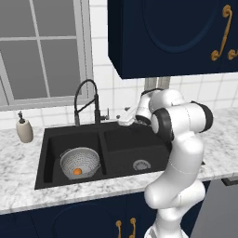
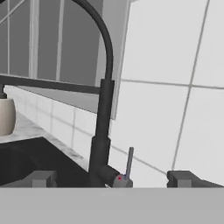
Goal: Put the colander in the sink, put the tangerine in the colander, and turn on the sink faucet and pour water over the colander.
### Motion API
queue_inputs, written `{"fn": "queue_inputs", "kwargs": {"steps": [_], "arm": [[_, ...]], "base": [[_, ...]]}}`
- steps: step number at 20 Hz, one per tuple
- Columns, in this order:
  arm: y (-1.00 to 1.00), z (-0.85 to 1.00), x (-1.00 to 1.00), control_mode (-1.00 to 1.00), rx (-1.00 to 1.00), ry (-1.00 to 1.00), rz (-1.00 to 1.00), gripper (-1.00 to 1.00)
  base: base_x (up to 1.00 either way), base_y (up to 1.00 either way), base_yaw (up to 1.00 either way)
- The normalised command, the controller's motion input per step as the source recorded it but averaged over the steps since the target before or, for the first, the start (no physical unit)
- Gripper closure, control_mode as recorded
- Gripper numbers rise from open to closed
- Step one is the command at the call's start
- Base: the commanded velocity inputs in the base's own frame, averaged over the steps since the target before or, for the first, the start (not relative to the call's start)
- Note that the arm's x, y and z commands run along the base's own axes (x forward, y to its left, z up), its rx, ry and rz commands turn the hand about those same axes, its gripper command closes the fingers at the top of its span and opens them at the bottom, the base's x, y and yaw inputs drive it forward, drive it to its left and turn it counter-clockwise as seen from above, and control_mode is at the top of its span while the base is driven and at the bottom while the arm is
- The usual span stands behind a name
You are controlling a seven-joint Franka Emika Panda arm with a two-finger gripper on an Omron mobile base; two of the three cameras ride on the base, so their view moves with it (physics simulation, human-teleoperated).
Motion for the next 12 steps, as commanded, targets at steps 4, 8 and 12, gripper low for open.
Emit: {"fn": "queue_inputs", "kwargs": {"steps": [4,8,12], "arm": [[0.18,0.00,0.11,-1.00,0.21,0.03,0.00,-1.00],[0.12,0.00,0.10,-1.00,0.07,0.06,0.00,-1.00],[0.12,0.00,0.16,-1.00,0.00,0.03,0.00,-1.00]], "base": [[0.00,0.00,0.00],[0.00,0.00,0.00],[0.00,0.00,0.00]]}}
